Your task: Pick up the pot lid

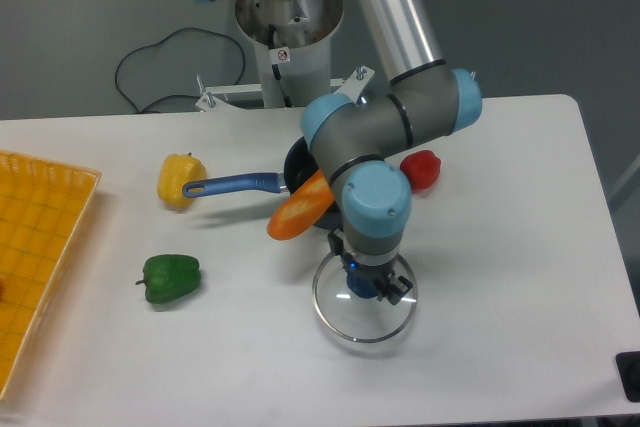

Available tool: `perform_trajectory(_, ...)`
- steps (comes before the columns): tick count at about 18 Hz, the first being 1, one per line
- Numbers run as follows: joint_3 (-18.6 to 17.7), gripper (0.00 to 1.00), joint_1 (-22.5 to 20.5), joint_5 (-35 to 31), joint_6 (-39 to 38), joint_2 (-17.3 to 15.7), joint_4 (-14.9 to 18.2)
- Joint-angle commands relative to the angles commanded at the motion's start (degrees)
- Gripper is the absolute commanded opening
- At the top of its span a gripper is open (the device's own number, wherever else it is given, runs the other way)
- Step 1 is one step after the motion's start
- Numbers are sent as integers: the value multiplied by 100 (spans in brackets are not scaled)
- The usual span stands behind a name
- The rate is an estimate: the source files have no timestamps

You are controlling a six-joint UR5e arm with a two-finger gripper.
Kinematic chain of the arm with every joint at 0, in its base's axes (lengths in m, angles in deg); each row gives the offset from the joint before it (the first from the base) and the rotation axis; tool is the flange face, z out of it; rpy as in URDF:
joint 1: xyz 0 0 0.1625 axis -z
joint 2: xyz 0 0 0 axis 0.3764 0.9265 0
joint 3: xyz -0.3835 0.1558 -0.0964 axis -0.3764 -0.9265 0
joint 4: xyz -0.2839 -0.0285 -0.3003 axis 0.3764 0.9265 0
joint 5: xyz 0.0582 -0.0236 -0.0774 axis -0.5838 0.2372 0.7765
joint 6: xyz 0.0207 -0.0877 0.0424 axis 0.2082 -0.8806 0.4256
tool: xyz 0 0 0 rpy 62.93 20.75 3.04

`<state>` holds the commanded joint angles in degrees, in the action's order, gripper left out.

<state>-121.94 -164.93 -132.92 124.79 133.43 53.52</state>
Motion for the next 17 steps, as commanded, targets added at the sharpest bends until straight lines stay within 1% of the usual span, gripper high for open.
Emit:
perform_trajectory(3, 0, 55, -61, 9, 570, -158, 123)
perform_trajectory(5, 0, 54, -158, 26, 765, -228, 202)
perform_trajectory(9, 0, 55, -167, 26, 783, -281, 237)
perform_trajectory(17, -35, 55, -158, 9, 774, -255, 220)
